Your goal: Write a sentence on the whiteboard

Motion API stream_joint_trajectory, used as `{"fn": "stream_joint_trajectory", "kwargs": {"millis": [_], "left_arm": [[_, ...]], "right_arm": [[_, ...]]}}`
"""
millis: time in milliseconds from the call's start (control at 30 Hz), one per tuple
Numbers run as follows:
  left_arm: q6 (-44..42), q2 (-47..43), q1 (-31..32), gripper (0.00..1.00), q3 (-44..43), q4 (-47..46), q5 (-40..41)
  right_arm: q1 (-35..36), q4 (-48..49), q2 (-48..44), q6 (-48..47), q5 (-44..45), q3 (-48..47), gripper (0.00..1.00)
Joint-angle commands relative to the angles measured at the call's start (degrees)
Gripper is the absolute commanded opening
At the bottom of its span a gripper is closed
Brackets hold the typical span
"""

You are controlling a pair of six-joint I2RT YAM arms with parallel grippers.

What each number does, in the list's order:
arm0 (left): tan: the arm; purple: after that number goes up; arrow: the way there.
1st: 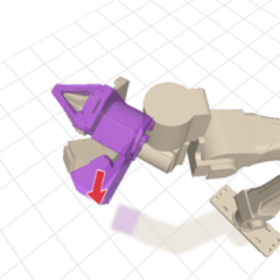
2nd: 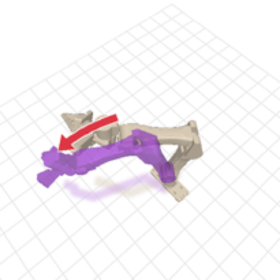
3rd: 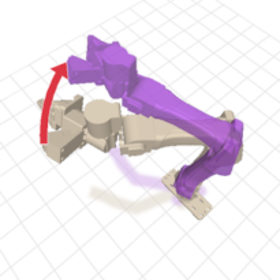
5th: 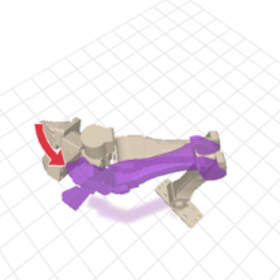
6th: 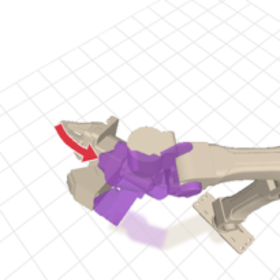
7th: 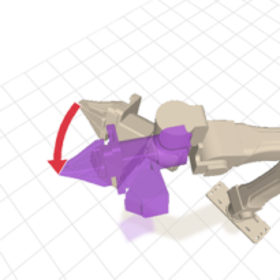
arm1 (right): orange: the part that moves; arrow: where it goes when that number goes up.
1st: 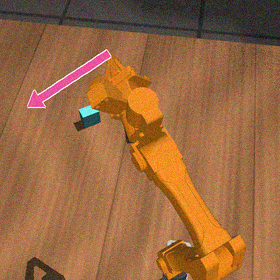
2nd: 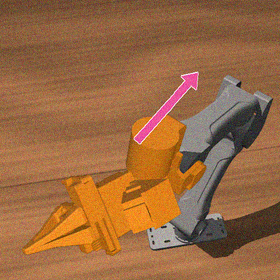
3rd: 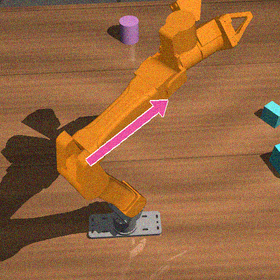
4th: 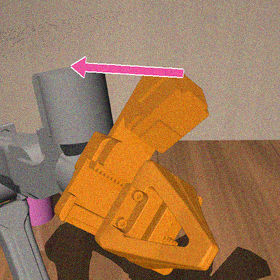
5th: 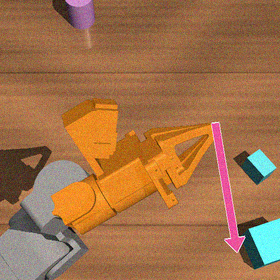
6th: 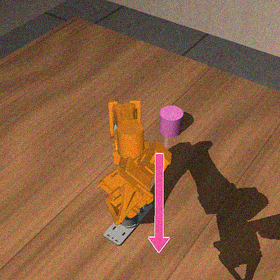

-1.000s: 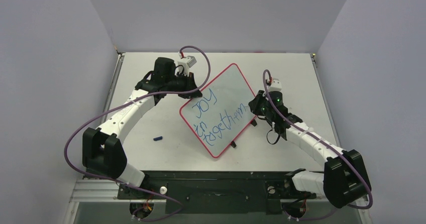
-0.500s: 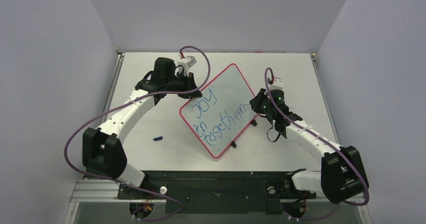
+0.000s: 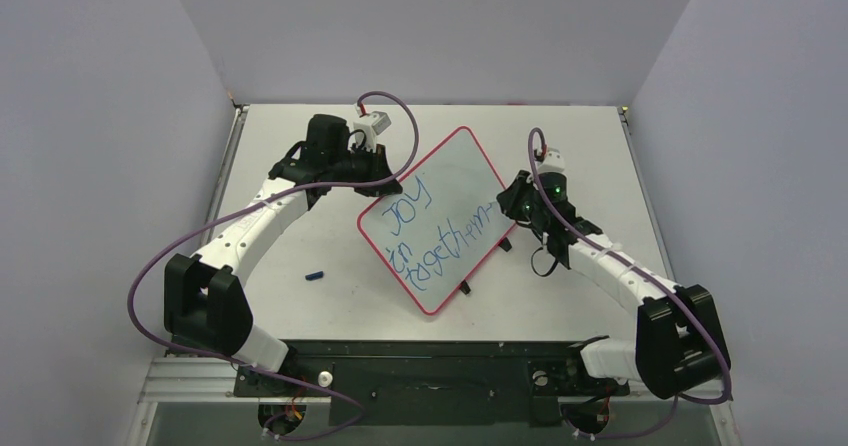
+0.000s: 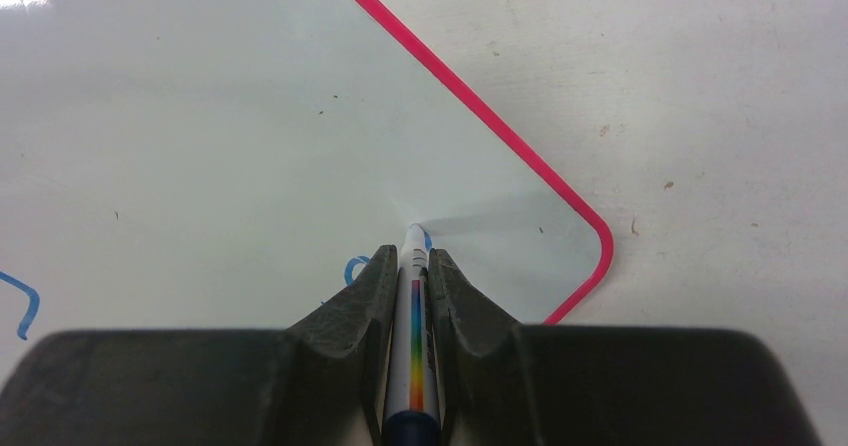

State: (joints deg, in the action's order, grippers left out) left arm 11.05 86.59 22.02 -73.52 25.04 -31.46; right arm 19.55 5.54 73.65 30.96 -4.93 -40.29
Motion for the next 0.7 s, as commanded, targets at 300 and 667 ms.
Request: {"fn": "stream_joint_trajectory", "kwargs": {"millis": [300, 667], "left_arm": [[-3.1, -1.8, 0.1, 0.0, 0.1, -1.7, 2.0], [-3.1, -2.3, 0.1, 0.0, 0.5, -1.9, 2.1]], "right_arm": [[2.7, 3.1, 0.1, 1.2, -1.6, 0.1, 0.0], [3.1, 3.0, -2.4, 1.6, -0.5, 4.9, 0.0]]}}
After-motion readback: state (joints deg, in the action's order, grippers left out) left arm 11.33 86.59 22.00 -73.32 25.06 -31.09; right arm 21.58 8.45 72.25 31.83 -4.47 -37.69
